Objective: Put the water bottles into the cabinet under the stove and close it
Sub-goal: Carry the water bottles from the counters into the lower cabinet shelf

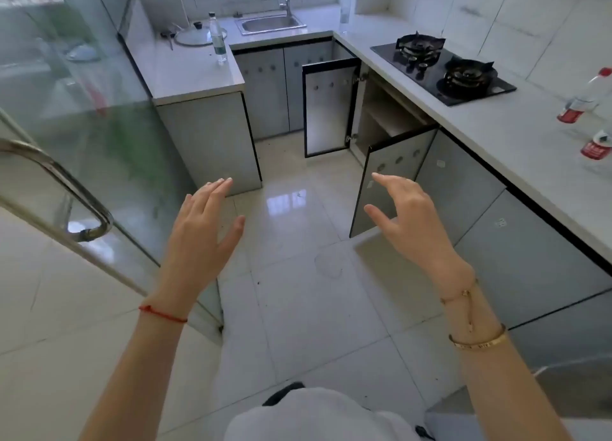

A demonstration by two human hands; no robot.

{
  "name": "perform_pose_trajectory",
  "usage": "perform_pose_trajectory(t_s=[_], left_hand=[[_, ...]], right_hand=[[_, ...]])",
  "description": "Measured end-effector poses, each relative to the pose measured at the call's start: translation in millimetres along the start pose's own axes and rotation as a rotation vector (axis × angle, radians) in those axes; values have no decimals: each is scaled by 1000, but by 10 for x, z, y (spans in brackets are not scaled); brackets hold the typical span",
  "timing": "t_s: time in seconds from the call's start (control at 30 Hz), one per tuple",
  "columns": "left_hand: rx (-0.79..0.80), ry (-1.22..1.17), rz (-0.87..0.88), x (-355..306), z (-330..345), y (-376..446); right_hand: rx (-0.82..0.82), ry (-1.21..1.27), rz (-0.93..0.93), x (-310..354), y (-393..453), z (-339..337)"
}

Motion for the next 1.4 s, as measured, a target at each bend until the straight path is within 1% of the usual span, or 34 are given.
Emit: perform_pose_trajectory(t_s=[0.1, 0.27, 0.5, 0.7, 0.87, 1.0, 1.23, 1.4], left_hand=[[-17, -8, -22, 20, 69, 60], [-18, -11, -52, 171, 217, 265], [-19, -24, -85, 660, 559, 954], [-41, -36, -104, 1272, 744, 2009], [-45, -27, -92, 1709, 819, 3097], [-19, -26, -99, 1971, 930, 3818], [12, -47, -136, 2400, 1310, 4870], [6, -37, -167, 2749, 1686, 5740]], right_hand=[[2, 1, 4, -82, 73, 80], [58, 7, 5, -207, 336, 338], [121, 18, 21, -382, 1068, 905], [149, 54, 3, -410, 2286, 1325], [108, 44, -26, -400, 3498, 1615], [105, 49, -34, -467, 4251, 1818], [134, 83, -4, -822, 5303, 2275], [134, 108, 0, -1152, 6275, 2692]])
Point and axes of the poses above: each hand's wrist, its own y-axis towards the middle knuckle, its own z-axis out of the palm, x = y × z, the point moved 8 cm from there along y, towards the middle knuckle, and after that the axes turned 15 degrees about -y, right-handed, at the moved point
